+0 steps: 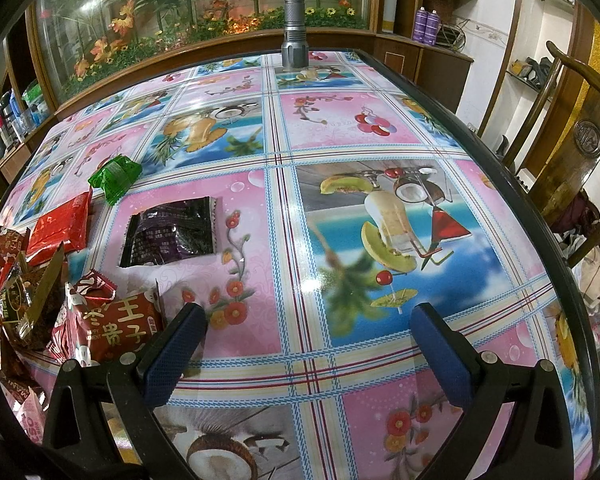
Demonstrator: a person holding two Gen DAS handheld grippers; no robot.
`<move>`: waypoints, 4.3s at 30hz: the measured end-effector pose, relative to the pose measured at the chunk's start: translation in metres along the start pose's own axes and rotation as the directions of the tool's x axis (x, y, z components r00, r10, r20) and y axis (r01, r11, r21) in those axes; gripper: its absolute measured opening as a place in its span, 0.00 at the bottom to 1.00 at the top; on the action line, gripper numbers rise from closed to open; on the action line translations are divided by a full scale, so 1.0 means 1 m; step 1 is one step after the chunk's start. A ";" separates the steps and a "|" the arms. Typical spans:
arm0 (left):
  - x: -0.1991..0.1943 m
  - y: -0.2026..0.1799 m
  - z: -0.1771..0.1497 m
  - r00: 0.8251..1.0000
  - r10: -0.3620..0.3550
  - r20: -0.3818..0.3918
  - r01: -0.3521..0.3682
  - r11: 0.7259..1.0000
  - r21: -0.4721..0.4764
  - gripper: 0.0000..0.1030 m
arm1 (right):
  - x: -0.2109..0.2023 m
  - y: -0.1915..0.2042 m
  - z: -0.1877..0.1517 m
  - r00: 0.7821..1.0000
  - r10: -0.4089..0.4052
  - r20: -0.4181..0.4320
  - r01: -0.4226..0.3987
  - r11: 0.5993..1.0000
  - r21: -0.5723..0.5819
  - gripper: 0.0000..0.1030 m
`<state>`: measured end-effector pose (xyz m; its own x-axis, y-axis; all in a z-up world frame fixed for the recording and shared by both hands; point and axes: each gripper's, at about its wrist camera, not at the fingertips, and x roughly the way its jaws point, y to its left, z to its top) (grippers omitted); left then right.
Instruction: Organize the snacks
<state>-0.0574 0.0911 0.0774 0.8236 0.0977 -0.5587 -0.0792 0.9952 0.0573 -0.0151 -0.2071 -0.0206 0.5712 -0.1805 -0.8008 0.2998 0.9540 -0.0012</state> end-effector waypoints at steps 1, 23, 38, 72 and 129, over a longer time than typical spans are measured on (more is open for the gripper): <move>0.000 0.001 0.000 1.000 0.000 -0.002 0.000 1.000 -0.002 1.00 | 0.000 0.000 0.000 1.000 0.000 0.000 0.000 1.000 0.000 1.00; 0.001 0.015 -0.015 0.999 0.016 -0.029 -0.016 1.000 0.000 1.00 | 0.000 0.001 -0.002 1.000 -0.007 0.000 0.007 1.000 0.009 1.00; 0.023 -0.028 -0.043 0.982 -0.044 -0.184 0.071 0.987 0.145 1.00 | -0.046 0.026 -0.013 0.969 0.241 0.045 -0.233 0.962 -0.144 0.98; 0.061 -0.118 -0.062 0.838 -0.351 -0.418 0.475 0.846 0.243 0.40 | -0.008 0.040 0.003 0.939 0.342 -0.031 -0.343 0.929 -0.141 0.52; 0.022 0.160 -0.070 0.983 -0.043 -0.179 0.019 0.991 -0.131 0.37 | -0.126 0.310 -0.100 0.573 0.793 -0.209 -0.771 0.434 -0.467 0.53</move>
<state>-0.0913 0.2531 0.0166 0.7121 0.0543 -0.7000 -0.1361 0.9888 -0.0618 -0.0704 0.1356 0.0205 0.4053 0.7029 -0.5846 -0.6666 0.6648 0.3371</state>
